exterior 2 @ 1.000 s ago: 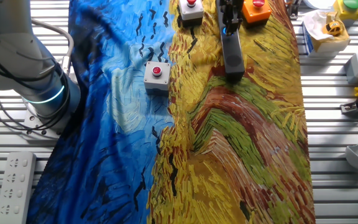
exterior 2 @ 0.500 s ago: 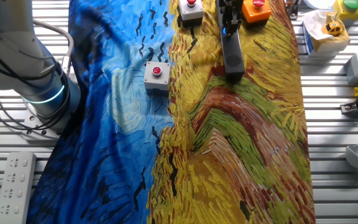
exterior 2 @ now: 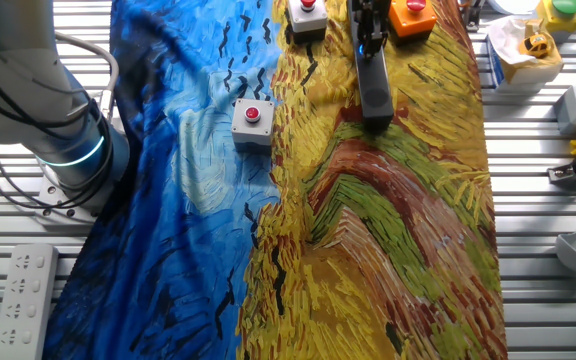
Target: Turn the knob to decrease the volume of the speaker
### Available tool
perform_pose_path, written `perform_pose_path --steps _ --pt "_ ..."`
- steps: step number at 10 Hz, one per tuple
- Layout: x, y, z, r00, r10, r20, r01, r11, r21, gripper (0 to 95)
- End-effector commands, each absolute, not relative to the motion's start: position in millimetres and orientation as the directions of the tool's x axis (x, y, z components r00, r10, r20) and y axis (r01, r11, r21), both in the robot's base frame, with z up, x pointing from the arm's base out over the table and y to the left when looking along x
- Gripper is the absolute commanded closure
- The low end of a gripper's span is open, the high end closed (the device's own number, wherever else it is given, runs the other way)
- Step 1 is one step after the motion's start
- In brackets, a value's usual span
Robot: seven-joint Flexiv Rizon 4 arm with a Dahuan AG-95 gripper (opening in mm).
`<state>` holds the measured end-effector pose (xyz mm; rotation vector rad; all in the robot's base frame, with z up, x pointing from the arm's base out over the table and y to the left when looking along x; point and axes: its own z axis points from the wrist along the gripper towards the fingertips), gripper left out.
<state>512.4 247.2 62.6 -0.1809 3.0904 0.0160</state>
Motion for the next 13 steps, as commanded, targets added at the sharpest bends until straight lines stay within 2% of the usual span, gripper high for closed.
perform_pose_path --steps 1,3,4,8,13 --pt "512.1 247.1 63.9 -0.992 -0.121 -0.044 -0.121 0.993 0.001 76.0" --pt "511.9 246.7 65.5 -0.991 -0.124 -0.042 -0.124 0.992 0.001 76.0" --pt "511.5 246.8 64.4 -0.991 -0.125 -0.043 -0.125 0.992 0.002 95.0" --pt "511.2 246.7 64.7 -0.989 -0.144 -0.043 -0.144 0.99 0.004 95.0" --pt "510.3 246.7 64.4 -0.956 -0.291 -0.043 -0.291 0.957 -0.006 95.0"
